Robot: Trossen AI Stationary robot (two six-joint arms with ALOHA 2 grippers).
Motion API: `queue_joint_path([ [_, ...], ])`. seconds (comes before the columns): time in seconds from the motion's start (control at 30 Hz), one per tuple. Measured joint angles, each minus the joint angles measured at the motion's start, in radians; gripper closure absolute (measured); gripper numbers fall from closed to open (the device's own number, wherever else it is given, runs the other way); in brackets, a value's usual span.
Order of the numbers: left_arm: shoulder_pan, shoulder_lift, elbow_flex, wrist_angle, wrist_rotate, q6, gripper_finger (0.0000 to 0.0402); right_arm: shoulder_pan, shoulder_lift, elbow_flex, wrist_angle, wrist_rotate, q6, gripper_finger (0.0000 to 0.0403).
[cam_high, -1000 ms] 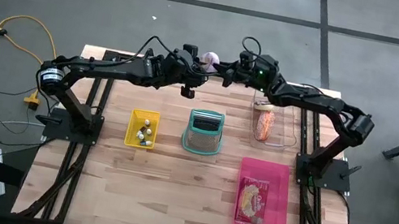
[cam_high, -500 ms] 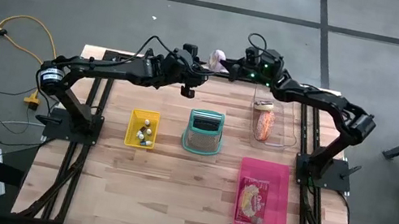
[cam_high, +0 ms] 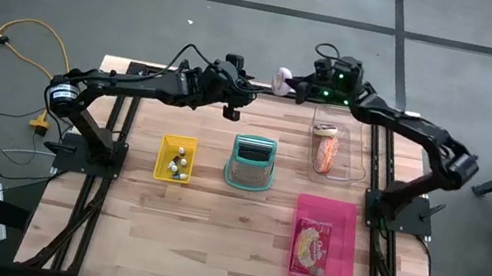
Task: Pick & Place Food Item
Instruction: Put the purple donut into the transparent bin
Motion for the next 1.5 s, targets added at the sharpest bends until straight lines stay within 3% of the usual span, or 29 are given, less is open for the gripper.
queue_joint_path([
  [0.37,0.000,0.000,0.000,0.000,0.001,-0.004,0.0228,0.001,-0.247,-0.032,-0.410,0.269,-0.132,0.0325],
  [0.9,0.000,0.000,0.000,0.000,0.002,-0.006,0.0228,-0.008,-0.645,-0.441,-0.313,0.327,0.058,0.0325],
  [1.5,0.000,0.000,0.000,0.000,0.002,-0.008,0.0228,0.042,-0.891,-0.698,-0.342,0.317,0.241,0.0325],
])
